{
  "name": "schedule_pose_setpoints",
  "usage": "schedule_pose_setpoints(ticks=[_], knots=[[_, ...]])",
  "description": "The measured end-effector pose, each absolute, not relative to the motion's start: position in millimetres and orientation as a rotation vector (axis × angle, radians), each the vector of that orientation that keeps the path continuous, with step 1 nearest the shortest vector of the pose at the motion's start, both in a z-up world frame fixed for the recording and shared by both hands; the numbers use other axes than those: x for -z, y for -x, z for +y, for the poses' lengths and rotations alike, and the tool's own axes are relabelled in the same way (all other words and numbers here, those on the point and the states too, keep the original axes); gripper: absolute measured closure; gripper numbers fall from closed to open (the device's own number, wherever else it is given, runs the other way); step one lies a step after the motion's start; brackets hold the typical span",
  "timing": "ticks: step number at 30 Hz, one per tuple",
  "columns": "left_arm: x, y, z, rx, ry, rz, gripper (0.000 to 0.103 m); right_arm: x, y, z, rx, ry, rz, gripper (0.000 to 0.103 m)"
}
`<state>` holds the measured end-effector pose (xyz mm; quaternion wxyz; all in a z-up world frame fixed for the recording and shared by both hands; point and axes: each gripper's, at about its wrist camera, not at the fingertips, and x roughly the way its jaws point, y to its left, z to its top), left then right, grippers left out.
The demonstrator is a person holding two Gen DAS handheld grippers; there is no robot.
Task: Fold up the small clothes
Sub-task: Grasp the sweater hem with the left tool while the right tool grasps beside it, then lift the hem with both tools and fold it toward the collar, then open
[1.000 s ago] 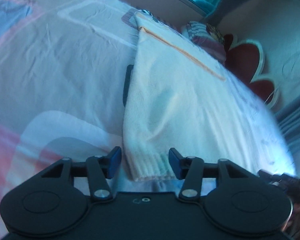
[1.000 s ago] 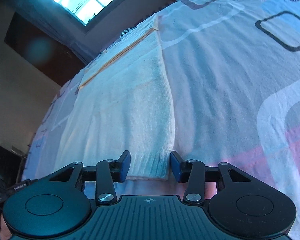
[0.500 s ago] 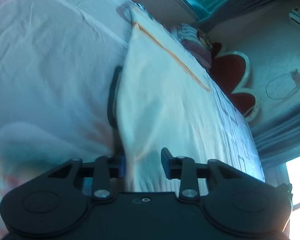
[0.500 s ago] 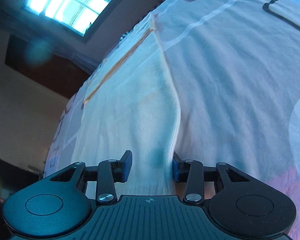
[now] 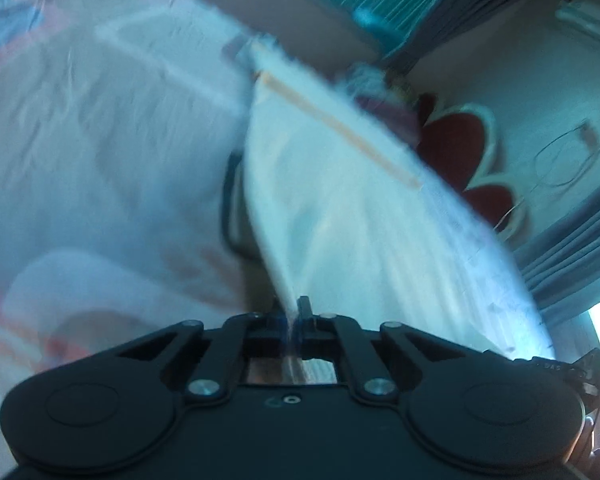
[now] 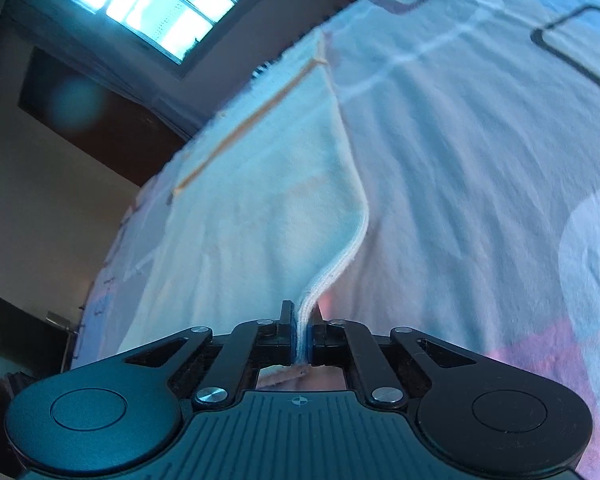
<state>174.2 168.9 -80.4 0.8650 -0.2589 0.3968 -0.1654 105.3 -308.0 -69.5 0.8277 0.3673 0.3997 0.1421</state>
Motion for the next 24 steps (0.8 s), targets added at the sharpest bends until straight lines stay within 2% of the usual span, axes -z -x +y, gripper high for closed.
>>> schedule_pose_setpoints(ticks=[4, 6, 9, 15, 19, 24], knots=[[74, -168, 174, 0.346, 0.540, 0.788, 0.100, 48, -95, -308, -0.330, -0.745, 0.780, 0.099], [85, -172, 172, 0.306, 0.515, 0.830, 0.100, 54, -95, -306, -0.323, -0.716, 0.792, 0.099], [105, -174, 171, 0.263, 0.533, 0.869, 0.099, 91, -102, -302, -0.270, -0.711, 0.914, 0.100], [99, -172, 179, 0.246, 0.578, 0.849, 0.100, 87, -99, -302, -0.273, -0.743, 0.863, 0.100], [71, -176, 187, 0.267, 0.662, 0.757, 0.100, 55, -105, -305, -0.294, -0.747, 0.784, 0.100], [20, -210, 188, 0.285, 0.661, 0.651, 0.100, -12, -143, -299, -0.354, -0.657, 0.654, 0.100]])
